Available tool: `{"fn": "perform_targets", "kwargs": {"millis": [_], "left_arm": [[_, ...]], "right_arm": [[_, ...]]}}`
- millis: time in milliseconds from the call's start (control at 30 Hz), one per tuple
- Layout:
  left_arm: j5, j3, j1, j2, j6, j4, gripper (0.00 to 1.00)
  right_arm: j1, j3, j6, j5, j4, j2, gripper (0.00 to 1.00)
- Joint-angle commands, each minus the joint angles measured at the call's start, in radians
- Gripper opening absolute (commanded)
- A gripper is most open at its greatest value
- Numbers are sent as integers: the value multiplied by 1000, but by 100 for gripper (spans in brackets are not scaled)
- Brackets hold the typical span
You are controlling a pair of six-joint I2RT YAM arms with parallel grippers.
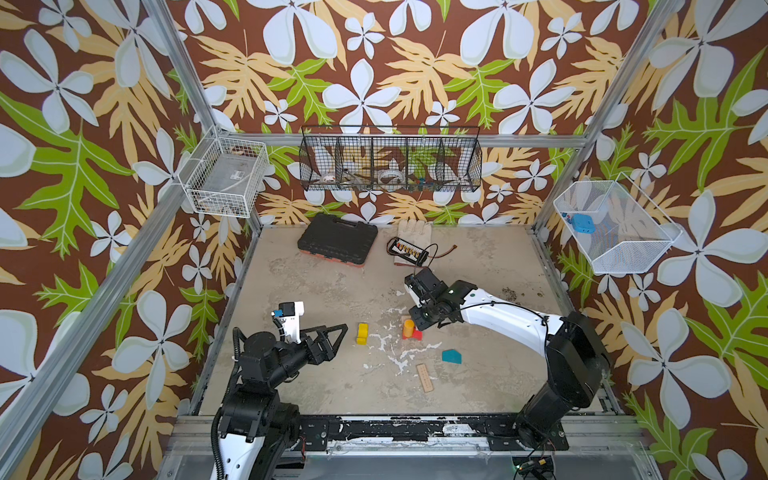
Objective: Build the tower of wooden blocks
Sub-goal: 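Lower the magenta block onto the top of the stack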
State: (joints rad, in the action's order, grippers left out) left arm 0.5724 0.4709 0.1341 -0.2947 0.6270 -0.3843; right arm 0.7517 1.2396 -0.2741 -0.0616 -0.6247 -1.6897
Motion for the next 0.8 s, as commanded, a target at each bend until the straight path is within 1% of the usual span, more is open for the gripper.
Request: {"fn": "perform_targets", "kwargs": {"millis": [0, 133, 167, 267, 333, 400, 500, 767], "left_arm": [[-4, 0, 1, 5, 0, 30, 100], [-3, 0, 1, 3, 1, 30, 100], [-4, 0, 1, 4, 1, 30, 100], [-4, -2, 1, 3, 1, 31, 100], [-4, -2, 1, 3, 2, 32, 100], [-5, -2, 1, 4, 2, 31, 100], [-4, -2, 2, 3, 1, 32, 100], [-4, -3, 1, 3, 2, 31, 100]], "right_arm": [[1, 10, 10, -14, -5, -5, 17], [1, 12, 13, -10, -4, -11, 19], [1, 13, 13, -10, -4, -14, 21], [0, 16, 10, -13, -7, -18, 27], [1, 17, 10, -15, -10, -16, 35], [1, 22, 9, -17, -12, -14, 40], [1, 32, 9, -21, -20, -13, 42], [1, 73, 6, -49, -46, -8, 43]]}}
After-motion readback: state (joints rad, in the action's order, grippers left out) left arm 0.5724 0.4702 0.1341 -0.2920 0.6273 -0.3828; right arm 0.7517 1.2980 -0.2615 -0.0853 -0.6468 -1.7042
